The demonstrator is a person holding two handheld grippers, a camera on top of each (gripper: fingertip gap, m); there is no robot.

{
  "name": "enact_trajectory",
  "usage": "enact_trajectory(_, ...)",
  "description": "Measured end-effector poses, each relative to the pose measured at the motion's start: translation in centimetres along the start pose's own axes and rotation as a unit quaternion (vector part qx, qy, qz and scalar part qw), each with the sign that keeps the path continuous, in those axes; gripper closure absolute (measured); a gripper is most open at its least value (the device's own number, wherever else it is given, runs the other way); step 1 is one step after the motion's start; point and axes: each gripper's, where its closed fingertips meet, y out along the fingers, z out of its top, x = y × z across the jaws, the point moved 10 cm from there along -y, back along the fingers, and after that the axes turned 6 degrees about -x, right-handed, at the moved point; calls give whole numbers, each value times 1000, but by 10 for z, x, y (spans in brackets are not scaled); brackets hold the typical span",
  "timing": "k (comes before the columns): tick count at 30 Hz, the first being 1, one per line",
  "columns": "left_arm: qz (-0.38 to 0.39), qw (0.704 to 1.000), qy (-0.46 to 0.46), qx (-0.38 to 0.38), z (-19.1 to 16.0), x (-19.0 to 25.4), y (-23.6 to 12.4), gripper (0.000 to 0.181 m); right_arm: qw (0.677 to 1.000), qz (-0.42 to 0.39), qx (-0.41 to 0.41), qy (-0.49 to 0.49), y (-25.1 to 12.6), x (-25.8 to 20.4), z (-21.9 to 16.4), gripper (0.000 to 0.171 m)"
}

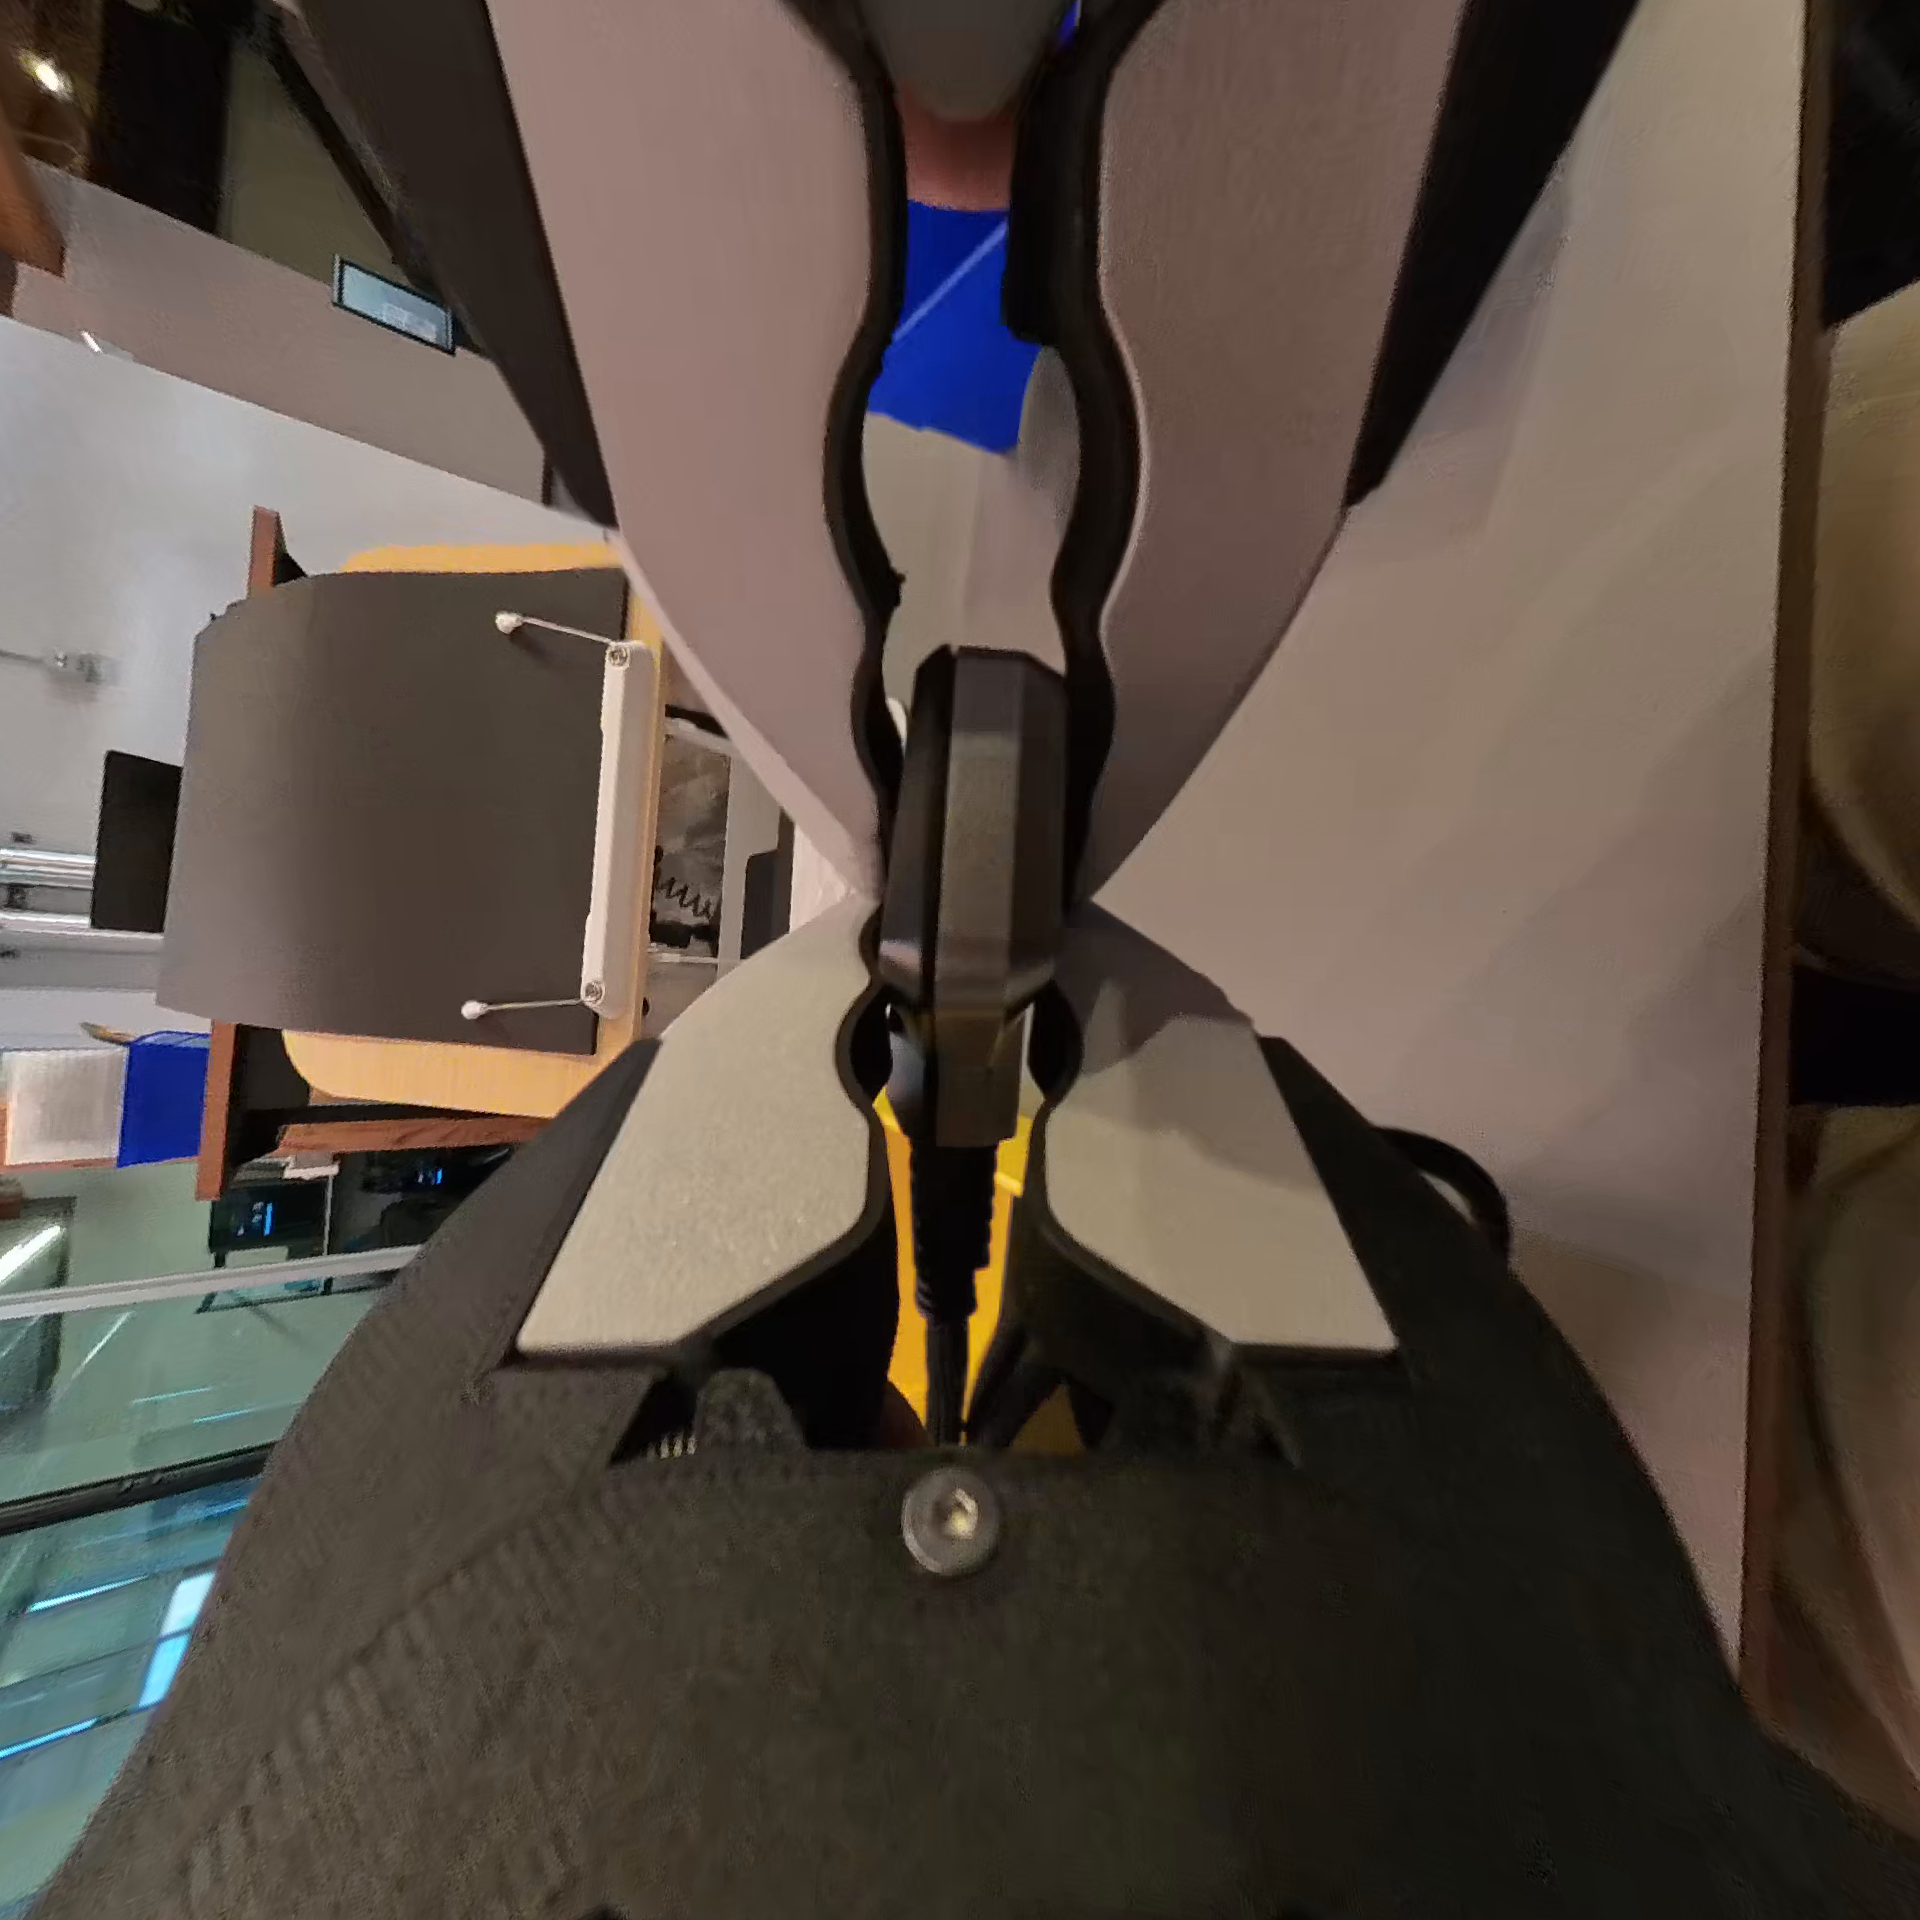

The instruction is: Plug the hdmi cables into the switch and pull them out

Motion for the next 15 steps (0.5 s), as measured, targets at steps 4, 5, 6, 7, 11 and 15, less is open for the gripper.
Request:
enact_trajectory(4,10,1000,-17,15,2,-5,-3,153,999,3,15,38,-9,7,-7,151)
enact_trajectory(5,21,1000,-17,11,2,-8,-4,150,999,3,11,45,-11,10,-10,152)
enact_trajectory(6,31,999,-20,9,1,-11,-6,149,999,-1,6,52,-15,13,-14,152)
enact_trajectory(7,44,999,-26,9,0,-14,-7,148,998,-5,-1,61,-19,16,-19,152)
enact_trajectory(11,105,993,-49,8,-9,-32,-19,145,994,-29,-34,103,-41,33,-48,152)
enact_trajectory(15,137,988,-69,0,-20,-46,-28,148,980,-69,-82,168,-78,58,-92,152)
